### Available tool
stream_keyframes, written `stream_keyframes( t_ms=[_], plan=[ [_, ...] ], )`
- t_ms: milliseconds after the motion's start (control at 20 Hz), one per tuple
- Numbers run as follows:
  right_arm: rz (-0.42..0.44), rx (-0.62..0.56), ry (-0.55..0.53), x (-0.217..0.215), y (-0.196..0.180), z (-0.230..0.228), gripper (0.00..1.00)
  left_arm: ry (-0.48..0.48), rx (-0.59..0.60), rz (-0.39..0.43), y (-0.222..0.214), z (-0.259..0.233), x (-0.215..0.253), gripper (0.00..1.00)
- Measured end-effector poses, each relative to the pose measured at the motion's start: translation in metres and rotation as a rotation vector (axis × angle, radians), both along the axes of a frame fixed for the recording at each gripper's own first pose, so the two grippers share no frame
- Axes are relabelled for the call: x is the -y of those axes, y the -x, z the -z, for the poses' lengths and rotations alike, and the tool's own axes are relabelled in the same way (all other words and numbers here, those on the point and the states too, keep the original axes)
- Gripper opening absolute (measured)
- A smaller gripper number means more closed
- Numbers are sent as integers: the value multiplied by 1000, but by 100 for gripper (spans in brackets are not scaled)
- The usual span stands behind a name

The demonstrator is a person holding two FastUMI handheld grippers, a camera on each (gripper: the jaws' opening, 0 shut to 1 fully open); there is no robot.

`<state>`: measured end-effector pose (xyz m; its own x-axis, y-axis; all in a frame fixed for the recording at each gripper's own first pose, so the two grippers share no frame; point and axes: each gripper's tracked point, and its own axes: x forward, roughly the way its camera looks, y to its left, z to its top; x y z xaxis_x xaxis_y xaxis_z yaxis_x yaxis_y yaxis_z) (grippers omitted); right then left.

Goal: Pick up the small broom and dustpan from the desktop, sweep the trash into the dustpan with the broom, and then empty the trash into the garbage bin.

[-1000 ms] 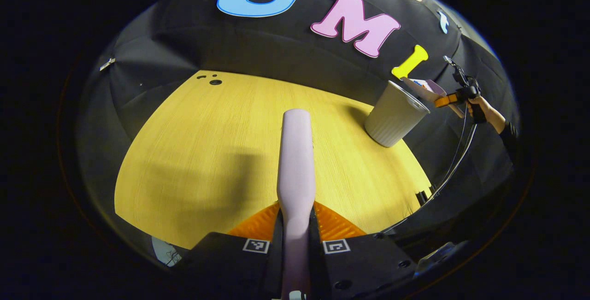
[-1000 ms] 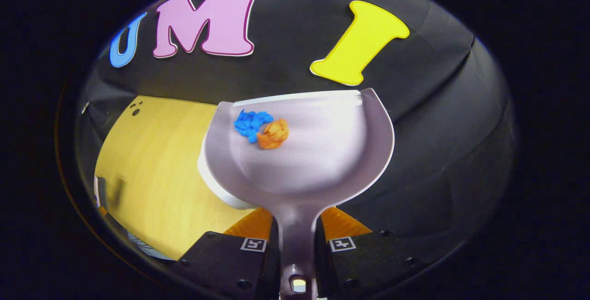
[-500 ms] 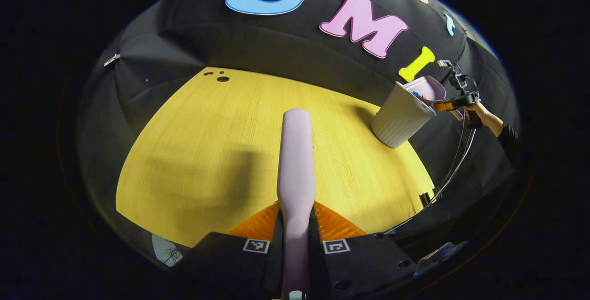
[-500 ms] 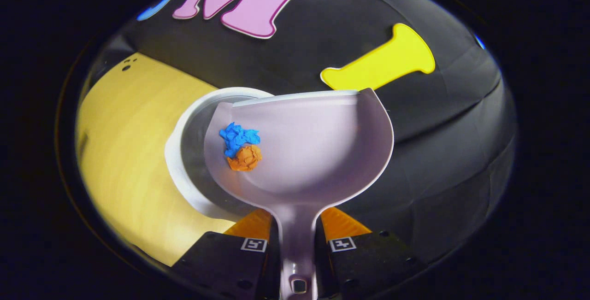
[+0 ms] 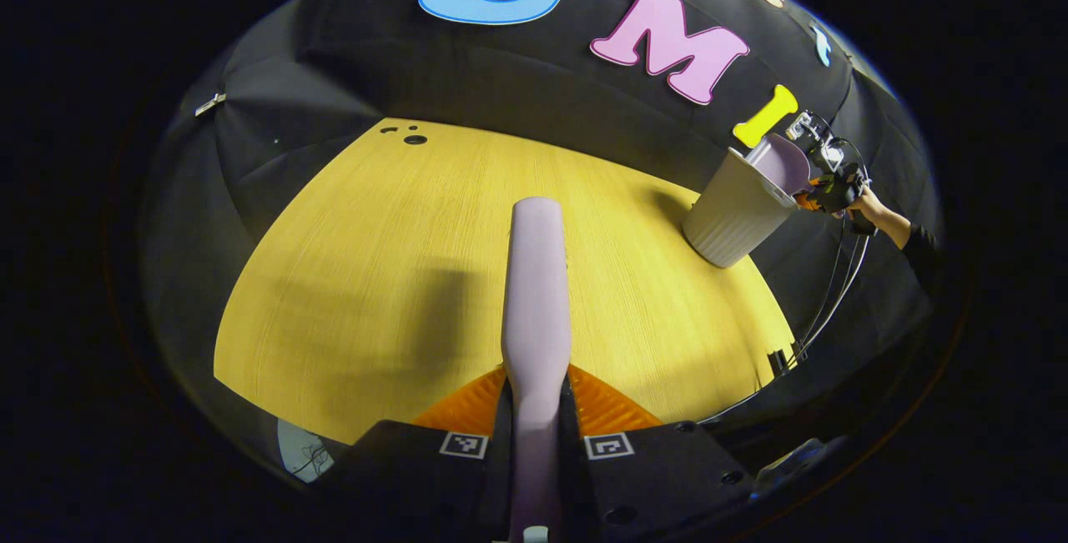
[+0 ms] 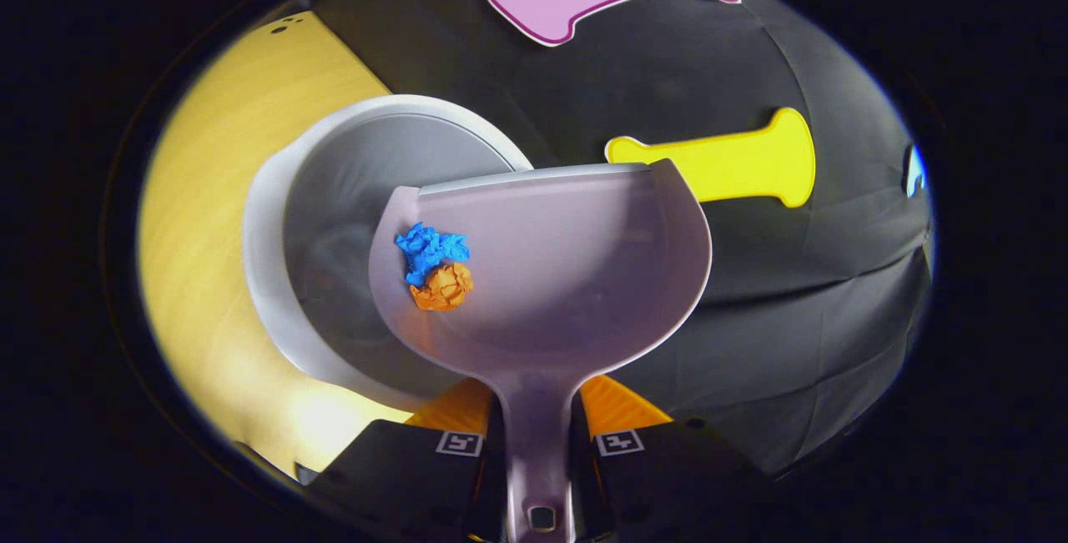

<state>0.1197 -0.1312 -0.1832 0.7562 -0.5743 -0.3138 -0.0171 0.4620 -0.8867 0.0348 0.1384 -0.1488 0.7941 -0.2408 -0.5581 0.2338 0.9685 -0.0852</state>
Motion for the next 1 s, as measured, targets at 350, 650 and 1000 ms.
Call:
stream_keyframes(
  t_ms=[350, 650, 1000],
  plan=[
    [-85, -46, 273, -4, 4, -12, 34, -8, -13, 10, 2, 5, 5, 28],
    [-161, -122, 446, -8, 11, -16, 34, -3, -8, 34, 2, 3, 16, 28],
    [-81, -84, 316, 2, 12, -18, 34, 15, 6, 23, 0, 0, 18, 28]
  ],
)
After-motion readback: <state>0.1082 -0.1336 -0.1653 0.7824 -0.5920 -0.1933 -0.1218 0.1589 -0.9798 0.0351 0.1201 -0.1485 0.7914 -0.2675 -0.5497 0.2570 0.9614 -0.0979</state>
